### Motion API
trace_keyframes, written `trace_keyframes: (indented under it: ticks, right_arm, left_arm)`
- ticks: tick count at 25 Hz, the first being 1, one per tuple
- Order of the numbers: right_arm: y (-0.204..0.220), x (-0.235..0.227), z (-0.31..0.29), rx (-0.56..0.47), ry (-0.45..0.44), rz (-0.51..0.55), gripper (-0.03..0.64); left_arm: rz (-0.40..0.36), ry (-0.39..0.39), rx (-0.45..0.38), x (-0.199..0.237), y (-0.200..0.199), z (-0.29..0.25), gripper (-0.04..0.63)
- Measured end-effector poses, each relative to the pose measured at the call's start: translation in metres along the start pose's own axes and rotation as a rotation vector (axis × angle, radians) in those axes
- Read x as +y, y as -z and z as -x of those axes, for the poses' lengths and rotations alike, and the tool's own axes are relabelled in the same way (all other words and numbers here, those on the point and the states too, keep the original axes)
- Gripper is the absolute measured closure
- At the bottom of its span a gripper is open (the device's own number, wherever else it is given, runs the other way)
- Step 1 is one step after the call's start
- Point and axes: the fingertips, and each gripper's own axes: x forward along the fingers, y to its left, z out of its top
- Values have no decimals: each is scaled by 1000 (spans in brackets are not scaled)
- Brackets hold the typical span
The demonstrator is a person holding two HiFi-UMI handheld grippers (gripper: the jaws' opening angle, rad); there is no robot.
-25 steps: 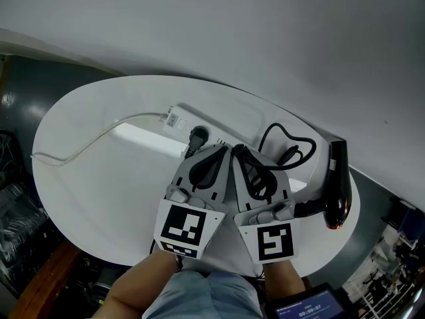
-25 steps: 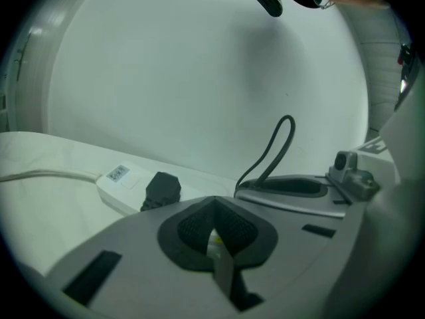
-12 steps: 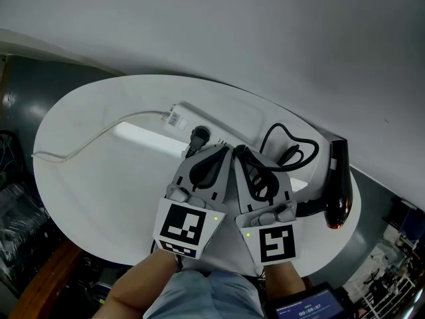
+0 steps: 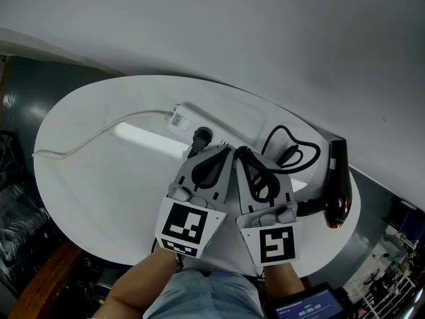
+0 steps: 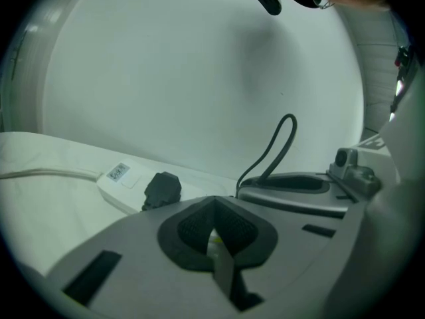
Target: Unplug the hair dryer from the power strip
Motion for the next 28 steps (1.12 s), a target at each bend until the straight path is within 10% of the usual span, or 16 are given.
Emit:
trace_keyframes:
  ticks: [22,28]
  right_arm:
    - [0,-6,10,3,28,-17,566]
    - [-104,-11,53,-248,22,9,566]
  left_arm:
    - [-19,27,-2,-10,-1,-4,598]
    - [-83,10,-14,-3,1,-6,597]
